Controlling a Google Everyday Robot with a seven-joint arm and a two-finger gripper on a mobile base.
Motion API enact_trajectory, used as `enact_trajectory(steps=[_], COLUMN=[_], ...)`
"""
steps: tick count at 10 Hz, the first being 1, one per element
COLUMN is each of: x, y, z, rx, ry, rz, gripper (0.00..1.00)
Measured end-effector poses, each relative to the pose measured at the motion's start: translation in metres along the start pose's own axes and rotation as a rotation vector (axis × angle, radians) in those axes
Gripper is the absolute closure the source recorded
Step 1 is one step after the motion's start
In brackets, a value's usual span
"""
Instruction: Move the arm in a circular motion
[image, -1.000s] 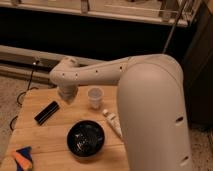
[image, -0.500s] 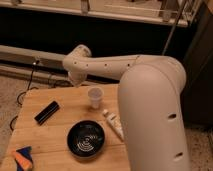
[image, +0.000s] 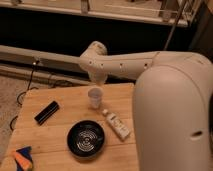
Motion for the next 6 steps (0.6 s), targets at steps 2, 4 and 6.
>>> enact_trajectory(steps=[2, 4, 6], x=[0.078, 0.118, 0.129], y=[0.007, 0.040, 0.101], z=[-0.008, -0.017, -0.030], rx=[0.000, -0.045, -0.144], ry=[0.069, 0.093, 0.066], rz=[0.084, 0.089, 0.026], gripper=[1.00, 1.00, 1.00])
